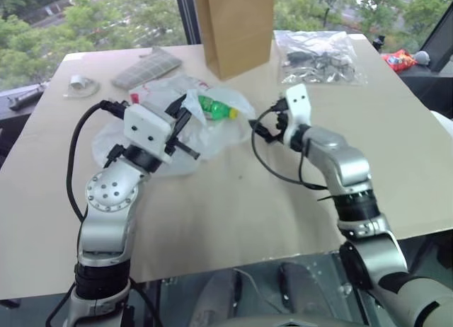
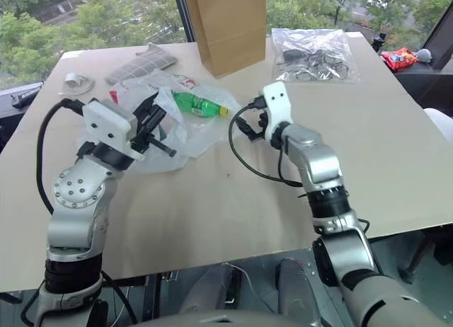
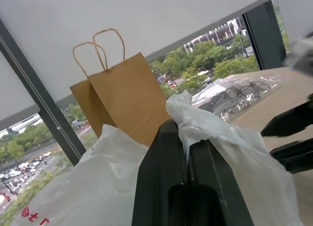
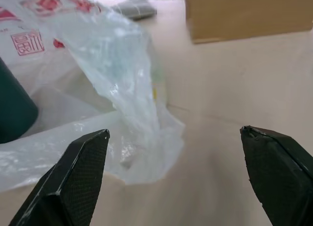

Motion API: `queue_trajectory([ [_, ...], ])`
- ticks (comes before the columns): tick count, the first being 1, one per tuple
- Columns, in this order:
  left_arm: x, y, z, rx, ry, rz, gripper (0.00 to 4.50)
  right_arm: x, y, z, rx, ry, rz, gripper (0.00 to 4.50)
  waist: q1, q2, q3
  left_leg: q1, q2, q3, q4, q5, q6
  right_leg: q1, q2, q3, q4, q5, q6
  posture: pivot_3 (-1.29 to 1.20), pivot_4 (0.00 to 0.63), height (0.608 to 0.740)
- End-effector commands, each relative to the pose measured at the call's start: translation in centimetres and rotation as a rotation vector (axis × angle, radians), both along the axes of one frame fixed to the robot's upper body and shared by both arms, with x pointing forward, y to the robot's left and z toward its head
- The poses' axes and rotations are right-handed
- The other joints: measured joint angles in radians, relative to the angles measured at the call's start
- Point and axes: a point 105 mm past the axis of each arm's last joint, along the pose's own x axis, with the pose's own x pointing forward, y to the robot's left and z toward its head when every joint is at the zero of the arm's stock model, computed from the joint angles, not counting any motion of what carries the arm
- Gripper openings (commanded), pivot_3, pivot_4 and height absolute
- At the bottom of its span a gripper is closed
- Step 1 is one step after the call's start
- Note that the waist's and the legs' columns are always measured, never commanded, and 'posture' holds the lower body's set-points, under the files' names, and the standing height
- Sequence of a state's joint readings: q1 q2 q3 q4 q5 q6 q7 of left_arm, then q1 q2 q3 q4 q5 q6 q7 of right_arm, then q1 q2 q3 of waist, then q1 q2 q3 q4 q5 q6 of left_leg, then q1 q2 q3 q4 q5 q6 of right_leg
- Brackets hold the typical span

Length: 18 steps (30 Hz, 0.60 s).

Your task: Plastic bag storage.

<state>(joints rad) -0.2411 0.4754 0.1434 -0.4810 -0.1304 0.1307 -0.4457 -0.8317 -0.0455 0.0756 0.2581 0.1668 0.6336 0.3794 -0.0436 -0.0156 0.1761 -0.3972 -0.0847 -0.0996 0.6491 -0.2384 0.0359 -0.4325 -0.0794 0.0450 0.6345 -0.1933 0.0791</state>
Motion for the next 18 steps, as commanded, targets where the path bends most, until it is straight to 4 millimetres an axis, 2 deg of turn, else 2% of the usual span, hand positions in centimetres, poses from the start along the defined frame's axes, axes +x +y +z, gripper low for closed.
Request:
queue_trajectory([
  [1,-0.9,-0.2,1.0,0.022,-0.054,-0.004,0.0,0.6,2.0,1.5,0.024,-0.068,0.054,4.45,0.0,0.0,0.0,0.0,0.0,0.0,0.0,0.0,0.0,0.0,0.0,0.0,0.0,0.0,0.0,0.0,0.15,0.74],
  [3,-1.1,-0.1,1.1,0.025,-0.057,0.003,0.0,1.5,2.2,1.1,0.009,-0.082,0.037,4.45,0.003,0.0,0.0,0.0,0.0,0.0,0.0,0.0,0.0,0.0,0.0,0.0,-0.001,0.0,0.0,0.0,0.15,0.74],
  [5,-1.3,0.0,1.2,0.027,-0.06,0.013,0.0,2.3,1.9,1.0,0.005,-0.1,0.007,3.95,0.005,0.0,0.0,-0.001,0.0,-0.001,0.0,0.0,0.0,0.0,0.0,-0.001,-0.001,0.0,0.0,0.0,0.15,0.74],
  [10,-1.4,0.7,1.7,0.005,-0.058,0.039,0.0,2.4,1.1,2.9,0.084,-0.162,0.032,1.68,0.002,0.0,0.0,-0.001,0.0,-0.001,0.0,0.0,0.0,0.0,0.0,-0.001,-0.002,0.0,0.0,0.0,0.15,0.74],
  [13,-0.9,0.9,3.0,-0.045,-0.076,0.042,0.0,1.8,0.4,4.3,0.143,-0.159,0.066,0.05,0.002,0.0,0.0,-0.002,0.0,-0.001,0.0,0.0,0.0,0.0,0.0,-0.001,-0.001,0.0,0.0,0.0,0.15,0.74],
  [15,-0.1,1.4,4.5,-0.112,-0.09,0.063,0.0,1.3,-0.2,5.8,0.216,-0.15,0.094,0.05,0.005,0.0,0.0,-0.002,0.0,-0.001,0.0,0.0,0.0,0.0,0.0,-0.001,-0.001,0.0,0.0,0.0,0.15,0.74],
  [18,1.7,3.0,7.9,-0.249,-0.126,0.106,0.0,0.3,-1.6,9.4,0.395,-0.113,0.149,0.05,0.01,0.0,0.0,-0.002,0.0,-0.003,0.001,0.0,0.0,0.001,0.0,-0.003,0.0,0.0,0.0,0.0,0.15,0.74],
])
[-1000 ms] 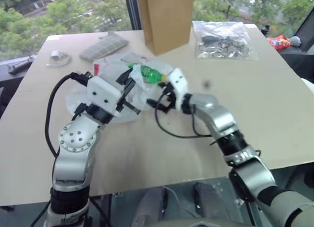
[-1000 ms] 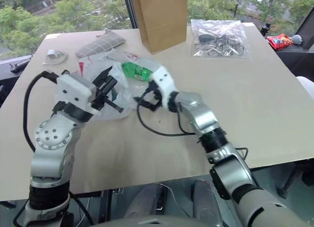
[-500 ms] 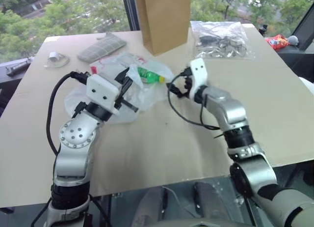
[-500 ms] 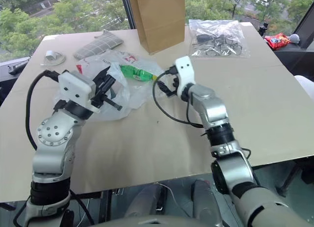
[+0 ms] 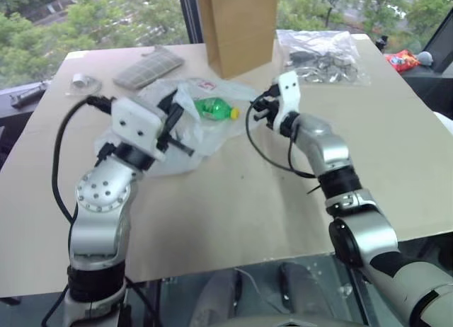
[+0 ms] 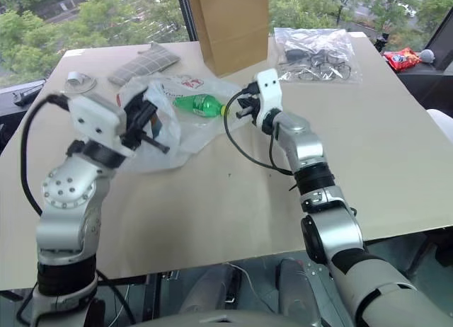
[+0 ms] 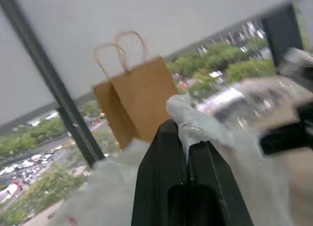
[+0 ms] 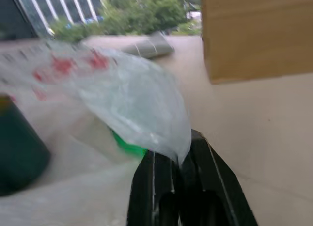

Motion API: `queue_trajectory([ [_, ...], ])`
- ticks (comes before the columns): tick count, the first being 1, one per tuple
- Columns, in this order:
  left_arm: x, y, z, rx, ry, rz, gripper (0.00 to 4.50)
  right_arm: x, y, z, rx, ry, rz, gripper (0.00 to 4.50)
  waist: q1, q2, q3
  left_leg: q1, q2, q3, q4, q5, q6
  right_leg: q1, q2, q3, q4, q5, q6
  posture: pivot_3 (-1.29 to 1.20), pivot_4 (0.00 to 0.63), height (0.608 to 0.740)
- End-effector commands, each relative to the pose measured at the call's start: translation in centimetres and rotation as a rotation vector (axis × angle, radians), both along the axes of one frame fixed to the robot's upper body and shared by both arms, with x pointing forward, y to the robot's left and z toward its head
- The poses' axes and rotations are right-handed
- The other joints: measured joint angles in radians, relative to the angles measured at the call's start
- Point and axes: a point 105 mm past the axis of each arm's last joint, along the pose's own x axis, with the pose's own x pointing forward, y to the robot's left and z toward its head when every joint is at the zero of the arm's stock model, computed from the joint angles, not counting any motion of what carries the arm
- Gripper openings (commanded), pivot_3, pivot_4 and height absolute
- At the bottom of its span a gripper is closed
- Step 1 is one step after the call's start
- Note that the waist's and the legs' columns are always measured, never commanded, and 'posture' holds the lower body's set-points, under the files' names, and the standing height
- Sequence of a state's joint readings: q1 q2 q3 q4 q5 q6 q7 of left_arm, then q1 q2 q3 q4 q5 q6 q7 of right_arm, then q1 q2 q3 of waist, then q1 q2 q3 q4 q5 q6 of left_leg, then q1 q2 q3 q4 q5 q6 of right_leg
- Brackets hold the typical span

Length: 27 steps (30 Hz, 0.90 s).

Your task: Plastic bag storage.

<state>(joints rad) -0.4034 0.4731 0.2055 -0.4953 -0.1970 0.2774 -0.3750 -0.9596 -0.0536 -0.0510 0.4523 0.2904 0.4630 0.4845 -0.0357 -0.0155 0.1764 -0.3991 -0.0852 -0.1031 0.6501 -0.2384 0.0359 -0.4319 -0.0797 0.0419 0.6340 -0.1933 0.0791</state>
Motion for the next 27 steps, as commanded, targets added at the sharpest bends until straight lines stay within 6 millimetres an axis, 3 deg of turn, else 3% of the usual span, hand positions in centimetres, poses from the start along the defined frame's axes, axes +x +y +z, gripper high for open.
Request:
queue_trajectory([
  [1,1.8,2.6,5.3,-0.189,-0.084,0.063,0.0,-1.8,-2.0,7.6,0.254,-0.048,0.103,0.05,0.003,0.0,0.0,-0.001,0.0,-0.001,0.001,0.0,0.0,0.0,0.0,-0.001,0.0,0.0,0.0,0.0,0.15,0.74],
  [5,4.3,4.0,10.9,-0.377,-0.143,0.034,0.0,-3.3,-4.7,14.3,0.429,-0.116,0.138,0.05,0.006,0.0,0.002,-0.003,-0.001,-0.002,0.002,0.0,0.0,-0.001,0.0,-0.002,0.0,0.0,0.0,0.0,0.15,0.74],
  [10,6.8,3.4,15.0,-0.481,-0.177,-0.059,0.0,-4.2,-8.2,20.5,0.548,-0.212,0.088,0.05,0.005,0.0,0.001,-0.005,-0.001,-0.001,-0.001,0.0,0.0,-0.003,-0.001,-0.005,-0.005,0.0,0.0,0.0,0.15,0.74],
  [13,7.7,2.8,16.2,-0.501,-0.184,-0.108,0.0,-4.8,-9.6,22.6,0.572,-0.255,0.057,0.05,0.0,0.0,0.001,-0.02,-0.003,-0.001,0.005,0.001,0.0,-0.018,-0.004,-0.005,0.004,0.0,0.0,0.0,0.15,0.74],
  [17,9.2,-0.8,16.1,-0.471,-0.133,-0.234,0.0,-6.7,-12.5,25.3,0.504,-0.382,-0.046,0.05,-0.004,0.0,0.002,-0.023,-0.005,0.001,0.003,0.001,0.001,-0.022,-0.006,-0.007,0.004,0.0,0.0,0.0,0.15,0.74],
  [22,9.5,-4.4,11.7,-0.39,0.002,-0.345,0.0,-8.5,-13.2,20.6,0.353,-0.351,-0.149,0.05,-0.01,0.0,0.001,-0.027,-0.002,0.004,0.003,0.0,0.001,-0.028,-0.006,-0.005,0.007,0.0,0.0,0.0,0.15,0.74],
  [27,8.6,-7.0,3.4,-0.244,0.167,-0.367,0.0,-9.3,-13.1,10.6,0.166,-0.172,-0.304,0.05,-0.014,0.001,0.001,-0.03,-0.002,0.009,0.008,0.001,0.001,-0.035,-0.006,0.001,0.012,0.0,0.0,0.0,0.15,0.74],
])
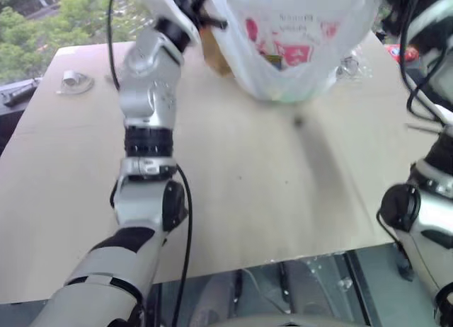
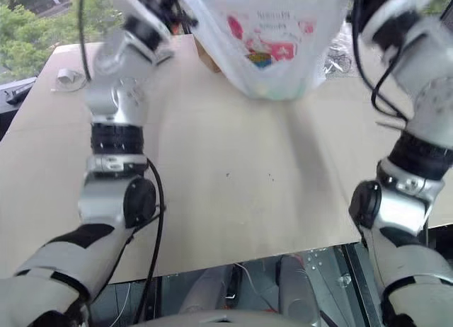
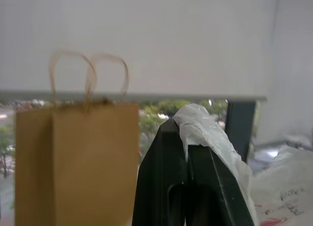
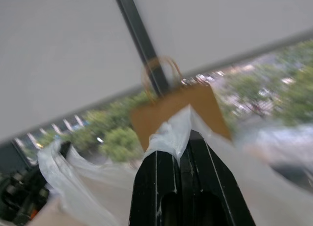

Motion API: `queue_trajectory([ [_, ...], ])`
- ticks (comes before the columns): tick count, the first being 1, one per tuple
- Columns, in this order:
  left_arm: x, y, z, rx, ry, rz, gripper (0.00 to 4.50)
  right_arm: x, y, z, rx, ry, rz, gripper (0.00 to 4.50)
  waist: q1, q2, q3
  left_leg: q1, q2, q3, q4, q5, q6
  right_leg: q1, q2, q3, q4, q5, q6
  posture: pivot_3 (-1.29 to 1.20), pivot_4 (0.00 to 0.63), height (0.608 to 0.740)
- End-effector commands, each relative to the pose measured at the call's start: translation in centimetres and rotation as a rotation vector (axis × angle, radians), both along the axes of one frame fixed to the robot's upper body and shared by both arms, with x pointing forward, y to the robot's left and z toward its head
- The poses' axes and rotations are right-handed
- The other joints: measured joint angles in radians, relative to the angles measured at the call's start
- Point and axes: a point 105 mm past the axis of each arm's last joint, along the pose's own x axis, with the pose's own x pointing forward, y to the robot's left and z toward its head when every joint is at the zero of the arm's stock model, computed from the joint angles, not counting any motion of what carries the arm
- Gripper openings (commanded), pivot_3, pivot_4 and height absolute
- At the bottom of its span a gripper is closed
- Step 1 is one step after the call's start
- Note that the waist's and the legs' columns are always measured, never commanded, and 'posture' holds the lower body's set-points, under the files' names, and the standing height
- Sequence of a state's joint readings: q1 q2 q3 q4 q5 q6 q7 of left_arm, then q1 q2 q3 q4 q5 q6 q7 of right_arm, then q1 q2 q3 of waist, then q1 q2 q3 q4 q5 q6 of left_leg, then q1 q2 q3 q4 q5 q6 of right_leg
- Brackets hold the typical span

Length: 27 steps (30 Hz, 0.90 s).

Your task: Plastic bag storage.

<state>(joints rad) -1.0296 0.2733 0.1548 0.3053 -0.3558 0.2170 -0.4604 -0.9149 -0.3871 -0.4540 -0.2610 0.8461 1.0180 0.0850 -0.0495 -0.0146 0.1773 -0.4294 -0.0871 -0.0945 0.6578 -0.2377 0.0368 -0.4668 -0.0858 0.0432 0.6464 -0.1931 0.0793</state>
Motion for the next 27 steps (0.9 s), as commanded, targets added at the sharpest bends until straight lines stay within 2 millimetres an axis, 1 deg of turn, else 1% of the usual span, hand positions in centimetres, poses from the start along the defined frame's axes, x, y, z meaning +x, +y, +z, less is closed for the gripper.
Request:
queue_trajectory([
  [1,-2.1,-1.5,-2.7,0.108,-0.001,-0.043,0.0,-2.3,1.2,-4.1,-0.132,0.053,-0.052,0.05,0.001,0.0,0.0,0.0,0.0,0.001,0.001,0.0,0.0,0.0,0.0,0.0,0.0,0.0,0.0,0.0,0.15,0.74],
  [3,-2.9,-1.6,-4.8,0.149,0.037,-0.055,0.0,-3.2,1.7,-6.8,-0.213,0.106,-0.064,0.05,0.002,0.0,0.0,-0.001,0.0,0.002,0.005,0.0,0.0,-0.001,0.0,0.002,0.002,0.0,0.0,0.0,0.15,0.74],
  [6,-4.1,-1.5,-7.1,0.204,0.079,-0.074,0.0,-4.3,1.7,-9.8,-0.313,0.168,-0.063,0.05,0.008,0.0,0.0,-0.001,-0.001,0.004,0.011,0.0,0.001,-0.001,0.001,0.003,0.008,0.0,0.0,0.0,0.15,0.74],
  [8,-5.5,-1.2,-8.1,0.218,0.1,-0.123,0.0,-5.1,0.7,-11.5,-0.404,0.196,-0.113,0.05,0.012,0.0,0.0,0.003,-0.001,0.005,0.012,-0.001,0.001,0.003,0.0,0.003,0.01,0.0,0.0,0.0,0.15,0.74],
  [9,-6.2,-0.9,-8.8,0.236,0.113,-0.145,0.52,-5.6,0.2,-12.4,-0.465,0.211,-0.133,0.28,0.014,0.0,0.0,0.008,-0.001,0.005,0.012,-0.002,0.003,0.007,0.0,0.003,0.01,0.0,0.0,0.0,0.15,0.74],
  [10,-6.9,-0.6,-9.5,0.256,0.126,-0.162,0.84,-6.1,-0.2,-13.1,-0.511,0.223,-0.144,0.6,0.015,0.0,0.0,0.014,-0.001,0.005,0.011,-0.004,0.006,0.014,0.0,0.003,0.008,0.0,0.0,0.0,0.15,0.74],
  [11,-7.5,0.0,-10.4,0.281,0.153,-0.166,1.28,-6.7,-0.6,-13.8,-0.537,0.236,-0.154,0.94,0.015,0.0,0.0,0.019,0.0,0.005,0.01,-0.005,0.008,0.021,0.001,0.002,0.004,0.0,0.001,0.0,0.15,0.74],
  [12,-8.0,0.5,-11.3,0.297,0.185,-0.17,1.67,-7.2,-1.1,-14.3,-0.553,0.247,-0.164,1.32,0.015,0.0,0.0,0.021,0.0,0.005,0.01,-0.005,0.008,0.024,0.001,0.002,0.003,0.0,0.001,0.0,0.15,0.74],
  [13,-8.7,1.2,-12.3,0.325,0.218,-0.176,2.21,-8.0,-1.8,-15.1,-0.609,0.262,-0.177,1.84,0.014,0.0,0.0,0.024,0.001,0.005,0.009,-0.005,0.008,0.027,0.002,0.002,0.0,0.0,0.001,0.0,0.15,0.74],
  [14,-9.3,1.7,-12.9,0.345,0.24,-0.181,2.58,-8.6,-2.2,-15.6,-0.651,0.27,-0.183,2.26,0.015,0.001,0.0,0.028,0.001,0.005,0.008,-0.006,0.009,0.031,0.002,0.002,-0.002,-0.001,0.001,0.0,0.15,0.74],
  [15,-9.9,2.2,-13.5,0.36,0.264,-0.187,3.08,-9.2,-2.8,-16.1,-0.677,0.279,-0.189,2.8,0.015,0.0,0.0,0.032,0.001,0.005,0.007,-0.006,0.009,0.035,0.002,0.001,-0.004,-0.001,0.001,0.0,0.15,0.74],
  [17,-10.7,3.6,-14.8,0.383,0.32,-0.181,4.01,-10.5,-3.9,-16.6,-0.717,0.285,-0.191,3.76,0.018,0.0,0.0,0.032,0.002,0.005,0.007,-0.007,0.01,0.036,0.002,0.001,-0.005,-0.001,0.001,0.0,0.15,0.74],
  [18,-11.1,4.3,-15.3,0.392,0.348,-0.169,4.5,-11.2,-4.4,-16.8,-0.739,0.288,-0.193,4.36,0.021,0.0,0.0,0.033,0.002,0.005,0.007,-0.007,0.01,0.037,0.002,0.001,-0.005,-0.001,0.001,0.0,0.15,0.74],
  [19,-11.3,4.7,-15.6,0.398,0.365,-0.16,4.5,-11.6,-4.8,-16.8,-0.756,0.287,-0.193,4.44,0.024,0.0,0.0,0.033,0.002,0.005,0.007,-0.007,0.01,0.037,0.002,0.0,-0.005,-0.001,0.001,0.0,0.15,0.74],
  [22,-12.2,7.0,-17.3,0.422,0.461,-0.11,4.5,-13.6,-6.2,-17.4,-0.77,0.318,-0.173,4.44,0.034,0.0,0.0,0.034,0.003,0.005,0.008,-0.007,0.01,0.039,0.002,0.001,-0.006,-0.002,0.003,0.0,0.15,0.74],
  [23,-12.5,7.5,-17.6,0.425,0.481,-0.103,4.5,-14.2,-6.5,-17.6,-0.78,0.328,-0.163,4.44,0.037,0.0,0.0,0.034,0.003,0.005,0.008,-0.007,0.01,0.039,0.002,0.001,-0.006,-0.003,0.005,0.0,0.15,0.74],
  [24,-13.0,7.9,-17.8,0.425,0.498,-0.101,4.5,-14.7,-6.9,-17.8,-0.783,0.338,-0.153,4.44,0.038,0.0,0.0,0.034,0.003,0.005,0.008,-0.007,0.01,0.039,0.003,0.0,-0.006,-0.003,0.005,0.0,0.15,0.74],
  [27,-13.8,8.6,-17.8,0.412,0.523,-0.102,4.5,-15.4,-7.6,-18.1,-0.791,0.347,-0.139,4.44,0.04,-0.001,-0.001,0.034,0.004,0.004,0.009,-0.007,0.01,0.04,0.002,0.0,-0.007,-0.004,0.005,0.0,0.15,0.74],
])
